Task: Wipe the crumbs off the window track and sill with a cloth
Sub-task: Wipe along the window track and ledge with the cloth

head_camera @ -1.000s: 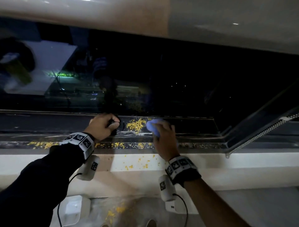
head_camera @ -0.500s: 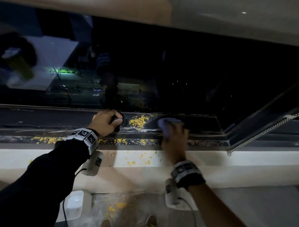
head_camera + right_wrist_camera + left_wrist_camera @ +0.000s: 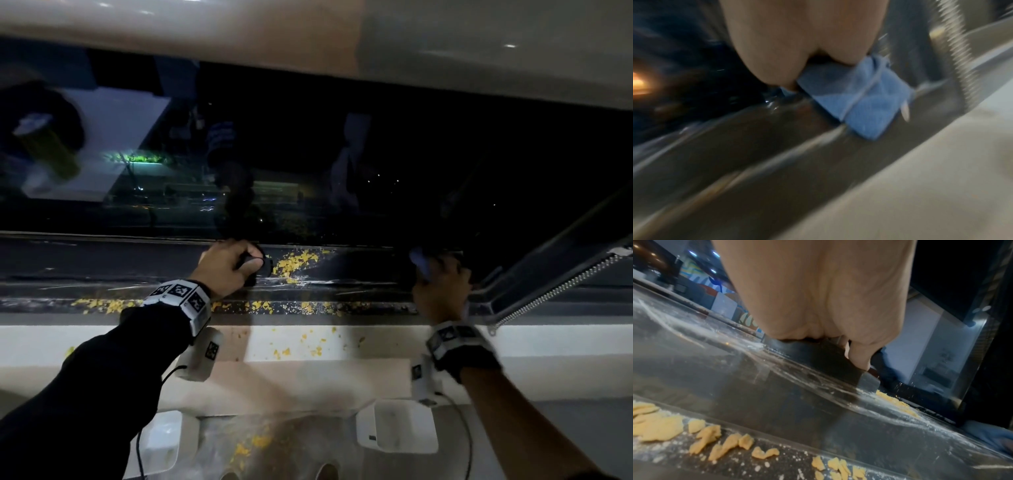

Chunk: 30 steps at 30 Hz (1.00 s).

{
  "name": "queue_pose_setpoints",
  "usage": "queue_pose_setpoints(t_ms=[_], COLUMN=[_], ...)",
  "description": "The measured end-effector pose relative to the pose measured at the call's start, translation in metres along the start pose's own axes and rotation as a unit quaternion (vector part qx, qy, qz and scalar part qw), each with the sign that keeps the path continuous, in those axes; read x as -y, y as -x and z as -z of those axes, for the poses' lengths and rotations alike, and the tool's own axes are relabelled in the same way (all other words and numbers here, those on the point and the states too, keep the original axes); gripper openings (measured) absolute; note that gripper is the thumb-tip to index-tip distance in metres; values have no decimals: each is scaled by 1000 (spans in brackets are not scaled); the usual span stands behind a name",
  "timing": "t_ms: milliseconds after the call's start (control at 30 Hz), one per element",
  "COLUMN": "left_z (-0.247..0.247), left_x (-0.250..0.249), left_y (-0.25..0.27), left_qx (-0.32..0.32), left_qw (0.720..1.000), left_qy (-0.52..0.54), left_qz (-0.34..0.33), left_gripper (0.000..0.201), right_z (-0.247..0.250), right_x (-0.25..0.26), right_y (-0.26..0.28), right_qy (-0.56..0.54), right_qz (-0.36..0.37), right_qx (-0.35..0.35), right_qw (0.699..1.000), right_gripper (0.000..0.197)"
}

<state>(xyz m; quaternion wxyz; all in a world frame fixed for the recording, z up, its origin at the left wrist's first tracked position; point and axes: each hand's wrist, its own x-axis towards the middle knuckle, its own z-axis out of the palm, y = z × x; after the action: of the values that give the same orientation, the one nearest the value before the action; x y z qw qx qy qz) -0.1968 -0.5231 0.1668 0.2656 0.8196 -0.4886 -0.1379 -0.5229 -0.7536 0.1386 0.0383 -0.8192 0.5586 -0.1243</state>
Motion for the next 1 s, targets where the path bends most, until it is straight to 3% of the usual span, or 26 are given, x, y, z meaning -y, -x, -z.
queue_pose_setpoints(t_ms=[100, 167, 233, 300, 400, 467, 533, 633, 767, 867, 933, 1000], left_z=[1, 5, 9, 12, 14, 13, 12, 10, 7, 7, 7, 8], left_x=[1, 3, 6, 10, 9, 7, 6, 10, 12, 14, 13, 11], left_y=[0, 1, 3, 5, 5, 6, 7, 8, 7, 9, 9, 8], left_qx=[8, 17, 32, 53, 60, 50, 46, 42, 30, 21, 22, 22], left_qw=[1000, 1000, 999, 998, 998, 998, 999, 999, 999, 999, 999, 999], left_qy=[8, 15, 21, 22, 24, 22, 21, 29, 34, 33, 33, 33], left_qz=[-6, -13, -20, -15, -4, -8, -9, -11, -12, -13, -16, -16], left_gripper=[8, 13, 15, 17, 21, 25, 26, 25, 26, 26, 26, 26], right_z=[-16, -14, -7, 3, 17, 13, -5, -22, -15, 3, 10, 12], right_x=[67, 104, 121, 122, 121, 131, 146, 161, 153, 147, 153, 171], right_y=[47, 72, 74, 54, 13, 5, 15, 39, 46, 40, 28, 18], right_qy=[-63, -145, -231, -284, -183, -107, -100, -137, -186, -289, -286, -224], right_qz=[134, 244, 321, 308, 230, 235, 239, 256, 355, 346, 340, 378], right_qx=[-23, -9, 29, 28, -60, -40, -8, 21, 61, 92, 58, 16], right_qw=[989, 959, 918, 907, 954, 965, 966, 957, 914, 888, 894, 898], right_gripper=[54, 49, 33, 24, 45, 53, 51, 54, 40, 31, 38, 48])
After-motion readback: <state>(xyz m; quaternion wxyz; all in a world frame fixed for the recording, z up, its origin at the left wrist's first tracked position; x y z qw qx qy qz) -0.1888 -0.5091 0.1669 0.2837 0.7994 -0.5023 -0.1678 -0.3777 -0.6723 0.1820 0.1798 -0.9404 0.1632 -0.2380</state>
